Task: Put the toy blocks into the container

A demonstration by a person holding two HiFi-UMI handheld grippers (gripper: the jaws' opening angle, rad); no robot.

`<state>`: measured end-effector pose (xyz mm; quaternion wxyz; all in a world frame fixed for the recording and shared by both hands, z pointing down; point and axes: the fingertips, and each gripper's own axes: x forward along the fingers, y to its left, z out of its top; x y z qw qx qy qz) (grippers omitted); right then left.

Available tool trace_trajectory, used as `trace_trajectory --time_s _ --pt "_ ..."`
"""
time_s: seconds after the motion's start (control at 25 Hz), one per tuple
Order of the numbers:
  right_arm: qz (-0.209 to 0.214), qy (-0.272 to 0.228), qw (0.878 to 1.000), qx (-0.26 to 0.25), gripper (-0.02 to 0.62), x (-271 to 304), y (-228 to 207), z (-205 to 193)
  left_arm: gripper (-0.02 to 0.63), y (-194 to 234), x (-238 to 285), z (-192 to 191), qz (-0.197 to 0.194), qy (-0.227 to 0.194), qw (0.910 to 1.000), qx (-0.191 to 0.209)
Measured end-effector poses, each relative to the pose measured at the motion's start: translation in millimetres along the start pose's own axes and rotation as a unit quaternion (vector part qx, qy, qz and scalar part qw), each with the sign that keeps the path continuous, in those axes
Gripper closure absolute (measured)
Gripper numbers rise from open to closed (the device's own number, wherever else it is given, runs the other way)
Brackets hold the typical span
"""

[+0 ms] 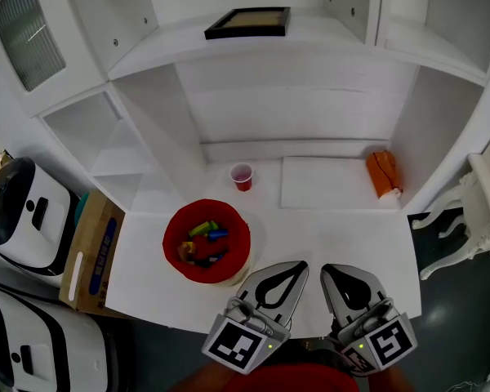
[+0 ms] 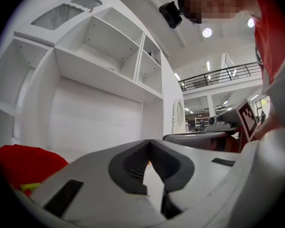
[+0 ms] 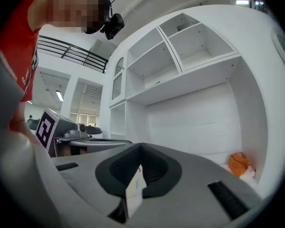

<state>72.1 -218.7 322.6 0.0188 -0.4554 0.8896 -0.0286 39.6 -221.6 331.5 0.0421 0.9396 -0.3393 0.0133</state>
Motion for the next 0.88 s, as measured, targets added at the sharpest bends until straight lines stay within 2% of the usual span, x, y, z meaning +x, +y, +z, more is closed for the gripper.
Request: trace_trajectory --time_s 0.88 --pt "0.008 -0.004 1.000 0.001 0.586 -1.5 11.2 1.7 0.598 -0.4 -12.4 2.9 0.003 -0.002 1.0000 -0.002"
